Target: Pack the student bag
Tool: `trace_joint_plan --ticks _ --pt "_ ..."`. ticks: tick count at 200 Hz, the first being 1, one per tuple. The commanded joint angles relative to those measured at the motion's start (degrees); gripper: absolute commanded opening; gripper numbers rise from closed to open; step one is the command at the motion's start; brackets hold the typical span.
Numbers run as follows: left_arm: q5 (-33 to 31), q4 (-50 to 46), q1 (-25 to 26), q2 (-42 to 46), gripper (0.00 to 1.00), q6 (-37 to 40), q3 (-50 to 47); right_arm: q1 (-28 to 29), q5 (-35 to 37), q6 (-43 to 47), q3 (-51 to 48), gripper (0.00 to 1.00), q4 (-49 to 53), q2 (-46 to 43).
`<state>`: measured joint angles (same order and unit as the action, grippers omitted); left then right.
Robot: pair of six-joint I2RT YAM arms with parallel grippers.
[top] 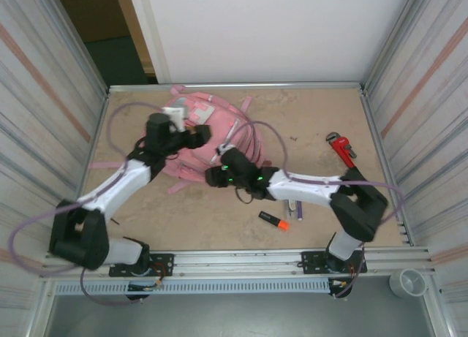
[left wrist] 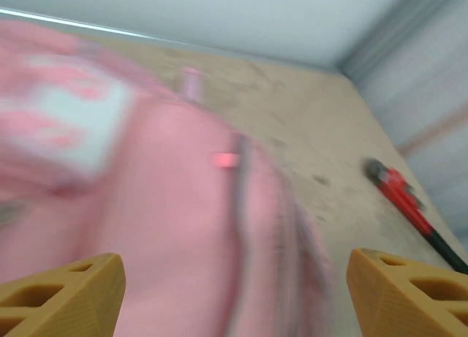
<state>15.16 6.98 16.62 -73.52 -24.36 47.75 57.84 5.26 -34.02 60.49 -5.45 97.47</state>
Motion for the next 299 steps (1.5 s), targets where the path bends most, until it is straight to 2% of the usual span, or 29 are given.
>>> trace_joint_plan --ticks 1,15,25,59,81,137,167,180,223,244,299 --pt "-3.90 -4.43 -9.76 6.35 0.79 -7.64 -8.99 1.57 -3.82 -2.83 6.47 0.50 -4.86 7.49" --pt "1.22 -4.23 -15.89 7.18 0.79 -11.25 -12.52 1.32 -6.57 -6.31 8.64 0.47 -8.61 11.24" --pt "4.78 -4.12 -18.22 6.24 0.79 -12.12 -13.12 1.13 -6.79 -7.20 10.40 0.46 -8.45 12.99" --pt "11.10 0.69 -18.53 0.83 0.78 -14.00 -12.33 -0.90 -7.64 -6.72 12.29 0.46 -7.03 15.83" --pt "11.99 2.80 -18.41 -2.65 0.72 -14.60 -11.97 -2.20 -9.30 -8.77 11.06 0.45 -8.05 16.53" --pt "12.37 7.94 -18.21 -7.87 0.42 -15.08 -14.84 -2.57 -9.25 -7.53 10.64 0.45 -6.24 14.66" --pt "14.05 12.62 -18.04 -9.46 0.16 -16.77 -15.96 -1.46 -9.61 -8.98 11.09 0.46 -5.13 13.59" --pt "15.27 13.74 -17.53 -8.49 0.00 -18.34 -16.32 -0.03 -8.75 -11.62 11.32 0.46 -4.46 13.29" --pt "16.89 11.71 -15.78 -2.17 0.00 -22.25 -16.83 0.94 -6.88 -22.32 10.97 0.41 -6.34 13.83" --pt "17.28 11.30 -15.38 -0.98 0.00 -23.22 -17.04 0.95 -9.74 -24.77 11.77 0.41 -8.92 15.30" --pt "17.63 11.81 -14.94 -0.88 0.00 -23.23 -17.34 0.36 -10.56 -28.68 13.78 0.41 -13.41 18.81"
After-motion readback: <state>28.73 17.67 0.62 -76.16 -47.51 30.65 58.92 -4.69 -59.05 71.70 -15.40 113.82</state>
